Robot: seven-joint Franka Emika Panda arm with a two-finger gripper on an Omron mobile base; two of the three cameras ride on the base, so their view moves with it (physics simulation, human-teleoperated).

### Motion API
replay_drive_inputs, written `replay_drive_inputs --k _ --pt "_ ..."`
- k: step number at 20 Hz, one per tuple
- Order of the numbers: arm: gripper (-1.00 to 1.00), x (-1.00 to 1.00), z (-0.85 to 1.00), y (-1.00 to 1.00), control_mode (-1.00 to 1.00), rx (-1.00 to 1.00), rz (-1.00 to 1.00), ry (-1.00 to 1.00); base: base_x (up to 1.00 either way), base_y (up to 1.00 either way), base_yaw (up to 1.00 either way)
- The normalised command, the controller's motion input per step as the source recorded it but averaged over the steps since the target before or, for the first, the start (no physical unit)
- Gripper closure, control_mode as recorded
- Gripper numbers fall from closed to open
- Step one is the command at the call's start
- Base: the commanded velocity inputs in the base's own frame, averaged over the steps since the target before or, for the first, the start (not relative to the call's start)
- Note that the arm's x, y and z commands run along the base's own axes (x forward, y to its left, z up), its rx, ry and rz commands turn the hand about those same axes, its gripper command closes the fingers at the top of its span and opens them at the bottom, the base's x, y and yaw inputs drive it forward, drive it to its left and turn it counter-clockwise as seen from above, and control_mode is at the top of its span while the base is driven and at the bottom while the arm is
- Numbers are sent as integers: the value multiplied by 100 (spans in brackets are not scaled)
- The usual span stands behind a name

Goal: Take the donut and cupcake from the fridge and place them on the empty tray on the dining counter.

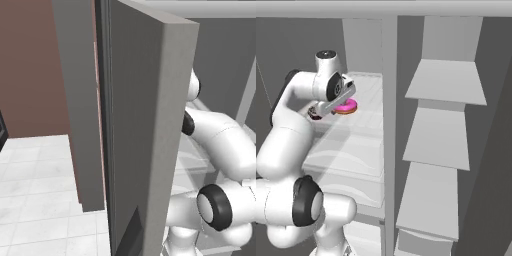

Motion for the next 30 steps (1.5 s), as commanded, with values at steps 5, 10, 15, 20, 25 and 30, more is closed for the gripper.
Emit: replay_drive_inputs --k 5,10,15,20,25,30 --pt "100 -58 15 -40 -100 -1 -6 -15 0 0 0" --pt "100 -100 23 -52 -100 1 -5 -1 0 0 0" --pt "100 -100 49 -9 -100 0 0 -6 0 0 0" --pt "100 -100 86 0 -100 0 0 -28 0 0 0" --pt "100 -100 12 0 -100 -3 0 -35 0 0 0" --pt "100 -100 -6 0 -100 -3 0 -27 0 0 0"
